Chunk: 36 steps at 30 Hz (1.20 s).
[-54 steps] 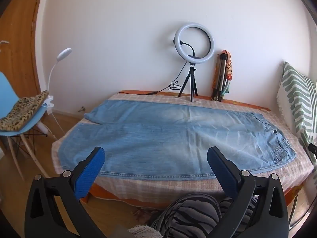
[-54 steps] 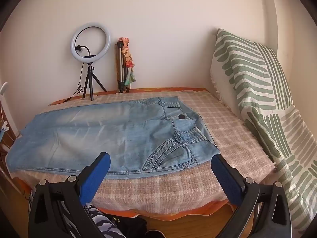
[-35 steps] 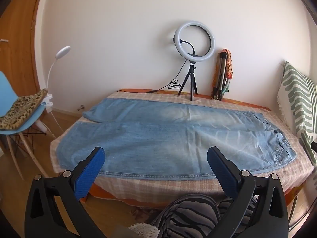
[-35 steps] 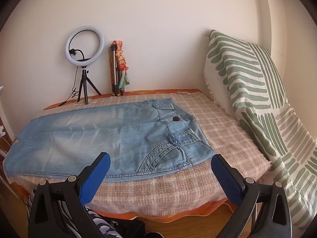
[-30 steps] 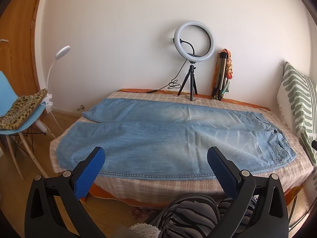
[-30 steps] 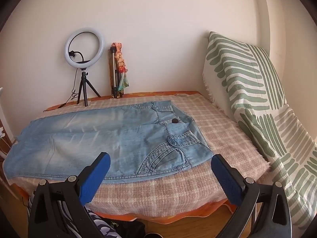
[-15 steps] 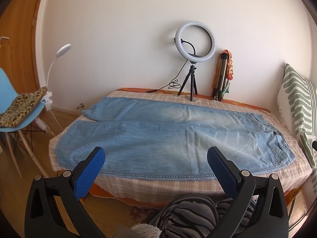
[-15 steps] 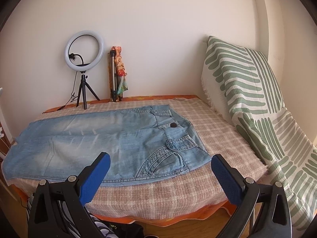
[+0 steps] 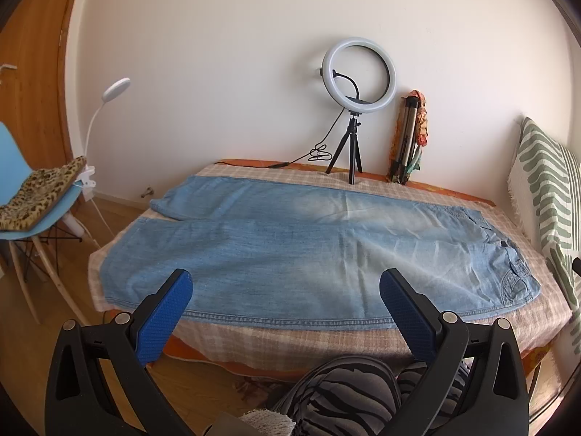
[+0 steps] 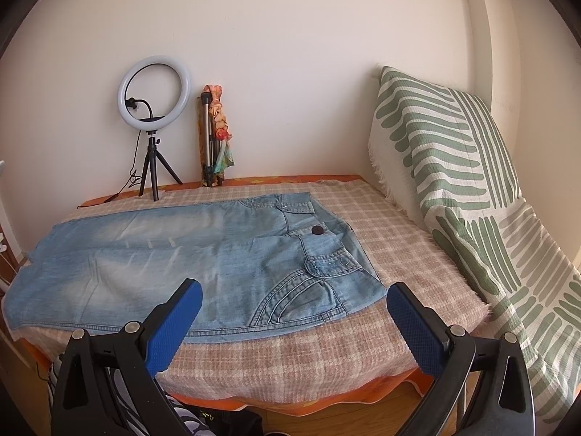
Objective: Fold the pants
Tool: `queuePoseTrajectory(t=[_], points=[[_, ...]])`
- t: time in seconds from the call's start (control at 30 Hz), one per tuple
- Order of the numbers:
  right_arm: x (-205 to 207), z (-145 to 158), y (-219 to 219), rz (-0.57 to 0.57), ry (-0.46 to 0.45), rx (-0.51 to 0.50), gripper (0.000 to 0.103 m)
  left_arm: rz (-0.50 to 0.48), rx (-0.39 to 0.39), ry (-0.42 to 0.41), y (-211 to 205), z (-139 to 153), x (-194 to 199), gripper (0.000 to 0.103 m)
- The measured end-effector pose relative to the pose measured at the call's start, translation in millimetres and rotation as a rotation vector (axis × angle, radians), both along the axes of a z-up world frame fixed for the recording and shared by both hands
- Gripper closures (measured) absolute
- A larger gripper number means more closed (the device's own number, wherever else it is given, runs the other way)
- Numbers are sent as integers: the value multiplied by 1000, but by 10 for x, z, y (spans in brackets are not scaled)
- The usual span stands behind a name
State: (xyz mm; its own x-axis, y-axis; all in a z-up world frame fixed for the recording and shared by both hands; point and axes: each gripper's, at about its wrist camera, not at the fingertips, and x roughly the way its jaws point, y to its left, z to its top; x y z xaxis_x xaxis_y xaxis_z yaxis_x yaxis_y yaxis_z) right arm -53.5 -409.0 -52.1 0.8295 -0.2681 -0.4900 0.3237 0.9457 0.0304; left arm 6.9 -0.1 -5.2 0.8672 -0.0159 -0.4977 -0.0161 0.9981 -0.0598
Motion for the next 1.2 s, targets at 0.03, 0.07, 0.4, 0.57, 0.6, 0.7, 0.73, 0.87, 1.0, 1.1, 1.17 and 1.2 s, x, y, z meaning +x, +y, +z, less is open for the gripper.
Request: queuePoseTrajectory(t=[0.03,0.07,0.4,0.57,0.6,0.7,0.73,0.87,1.0,1.1,1.17,1.2], points=[[10,4,-3,-1,0,-1,0,1,0,0,-3,-1,5,0],[15,8,-1,0,-1,0,0,2,0,0,0,-3,8,0],[36,16,8,4,-1,-2,0,4,1,-2,3,-6,12,0],[44,20,6,6,-3,-2,0,9,0,-7,33,10,2,0],[43,21,8,6,-3,-1,0,9,0,-8,36,12,1,0],[46,19,16,5,-2,-3,0,9,-1,-7,35,12,2,0],[42,18,17,5,-2,-4,0,9,0,-8,35,12,1,0],[50,27,19,7,-4,-5,0,10,-1,-7,37,16,0,0],[67,50,30,6,-12,-4,0,9,0,-8,32,13,2,0],[48,70,52,17,-32,-8,0,10,0,-8,30,15,2,0],[41,86,80,19,-43,-19,0,13,0,-10,37,20,6,0],[42,96,95,21,-49,-24,0,15,-3,-12,43,24,8,0]])
